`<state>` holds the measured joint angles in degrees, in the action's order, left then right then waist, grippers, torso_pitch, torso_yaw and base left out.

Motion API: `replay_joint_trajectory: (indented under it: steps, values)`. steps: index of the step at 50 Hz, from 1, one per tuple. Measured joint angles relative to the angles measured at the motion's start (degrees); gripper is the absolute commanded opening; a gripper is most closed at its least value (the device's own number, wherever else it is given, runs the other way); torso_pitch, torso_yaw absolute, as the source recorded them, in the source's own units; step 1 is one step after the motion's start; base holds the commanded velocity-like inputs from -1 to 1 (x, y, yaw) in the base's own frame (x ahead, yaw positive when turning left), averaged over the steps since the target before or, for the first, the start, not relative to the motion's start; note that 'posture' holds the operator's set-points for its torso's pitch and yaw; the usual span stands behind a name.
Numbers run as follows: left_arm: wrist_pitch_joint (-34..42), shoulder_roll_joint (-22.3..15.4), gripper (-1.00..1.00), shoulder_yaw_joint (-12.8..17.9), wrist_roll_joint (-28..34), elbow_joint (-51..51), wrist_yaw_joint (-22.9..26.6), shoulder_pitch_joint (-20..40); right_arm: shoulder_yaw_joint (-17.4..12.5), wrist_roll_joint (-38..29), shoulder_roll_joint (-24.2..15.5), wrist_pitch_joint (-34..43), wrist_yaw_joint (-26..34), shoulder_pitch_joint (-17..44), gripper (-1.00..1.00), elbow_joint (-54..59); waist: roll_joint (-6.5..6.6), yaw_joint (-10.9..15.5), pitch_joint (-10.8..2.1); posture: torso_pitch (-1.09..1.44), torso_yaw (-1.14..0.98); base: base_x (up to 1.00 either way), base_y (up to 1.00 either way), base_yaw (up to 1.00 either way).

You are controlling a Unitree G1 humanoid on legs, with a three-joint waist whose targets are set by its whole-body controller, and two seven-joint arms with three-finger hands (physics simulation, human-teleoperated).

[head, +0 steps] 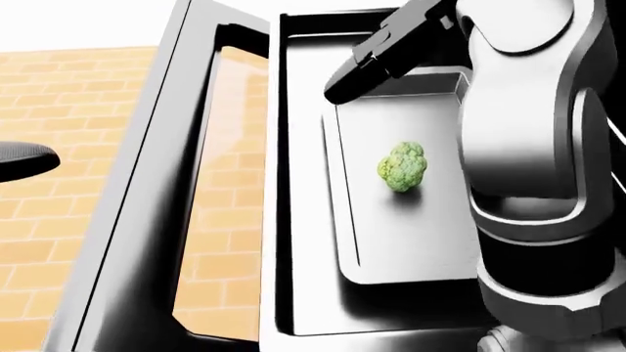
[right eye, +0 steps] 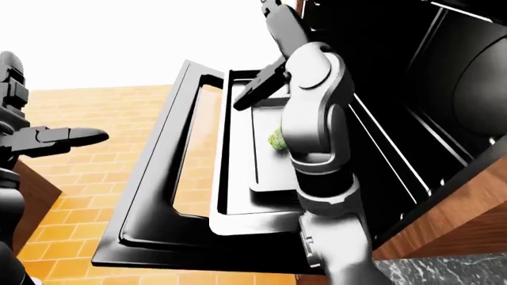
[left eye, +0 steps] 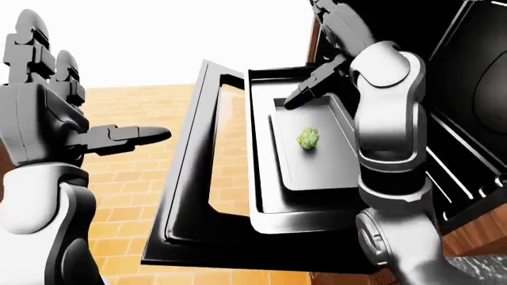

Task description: Pick the broccoli from the oven and place it on the plate on the counter.

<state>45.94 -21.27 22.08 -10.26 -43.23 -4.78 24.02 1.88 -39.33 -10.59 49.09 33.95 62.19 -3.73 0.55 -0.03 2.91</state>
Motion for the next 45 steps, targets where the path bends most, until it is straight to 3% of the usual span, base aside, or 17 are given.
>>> replay_joint_trajectory:
  steps: [4, 8, 14, 16, 23, 24, 28, 31, 33, 36, 45]
  values:
    - [0.1, 0.0, 1.00, 0.1, -0.1, 0.0, -0.1, -0.1, -1.4, -0.6, -0.2, -4.5, 0.1, 3.0, 1.00, 13.4, 0.61, -0.2, -0.05, 0.00, 0.00, 0.00, 0.00, 0.00]
    - [-0.3, 0.0, 1.00, 0.3, -0.5, -0.1, 0.1, -0.4, -4.7, 3.1, -0.7, -11.1, -5.0, 8.2, 1.00, 31.8, 1.45, -0.3, -0.12, 0.00, 0.00, 0.00, 0.00, 0.00]
    - [-0.2, -0.4, 1.00, 0.7, -0.9, 0.6, 0.2, -0.3, -4.6, 8.5, -3.6, -20.5, -11.9, 16.8, 1.00, 53.9, 2.23, -0.6, -0.25, 0.00, 0.00, 0.10, 0.00, 0.00]
    - [0.2, -0.5, 1.00, 0.4, -1.1, 0.9, 0.2, -0.4, -4.4, 9.4, -3.9, -23.2, -12.9, 17.7, 1.00, 58.1, 2.86, -0.8, 0.28, 0.00, 0.00, 0.41, 0.00, 0.00]
    - [-0.6, -1.5, 1.00, 0.9, -1.2, -0.6, -0.1, 0.7, -3.8, 10.2, -3.9, -27.1, -14.0, 19.5, 1.00, 59.6, 5.15, -1.1, -0.96, 0.00, 0.00, 0.41, 0.00, 0.00]
    - [-0.6, -1.5, 1.00, 1.2, -1.1, -0.6, -0.1, 0.5, -3.5, 10.2, -3.6, -27.4, -13.9, 19.2, 1.00, 59.0, 4.52, -0.9, -0.68, 0.00, 0.00, 0.41, 0.00, 0.00]
    - [0.2, -1.5, 1.00, 1.7, -0.8, -0.3, -0.5, 0.1, -2.8, 10.1, -2.7, -27.6, -12.9, 18.0, 1.00, 58.8, 4.59, -1.1, -0.76, 0.00, 0.00, 0.12, 0.00, 0.00]
    - [0.4, -2.0, 1.00, 1.3, -1.0, 0.1, -0.5, 0.6, -2.6, 9.4, -2.9, -27.2, -12.4, 17.5, 1.00, 58.9, 3.14, -0.6, 0.45, 0.00, 0.00, 0.00, 0.00, 0.00]
    - [1.4, -3.5, 1.00, 1.1, -1.4, 1.1, -0.2, 0.5, -2.3, 8.5, -2.9, -26.3, -11.7, 17.0, 1.00, 59.5, 2.23, -0.1, 0.44, 0.00, 0.00, 0.00, 0.00, 0.00]
    - [1.0, -1.9, 1.00, 1.6, -1.1, -0.5, -0.4, 0.0, -2.0, 7.4, -2.9, -25.0, -10.3, 15.7, 1.00, 60.2, 3.42, 0.2, 1.04, 0.00, 0.00, 0.00, 0.00, 0.00]
    - [0.9, -1.4, 1.00, 1.0, -1.3, -0.1, -0.1, 0.0, -0.6, 2.4, -2.6, -25.0, -4.2, 18.9, 1.00, 60.7, 3.37, -0.9, 0.28, 0.00, 0.00, 0.00, 0.00, 0.00]
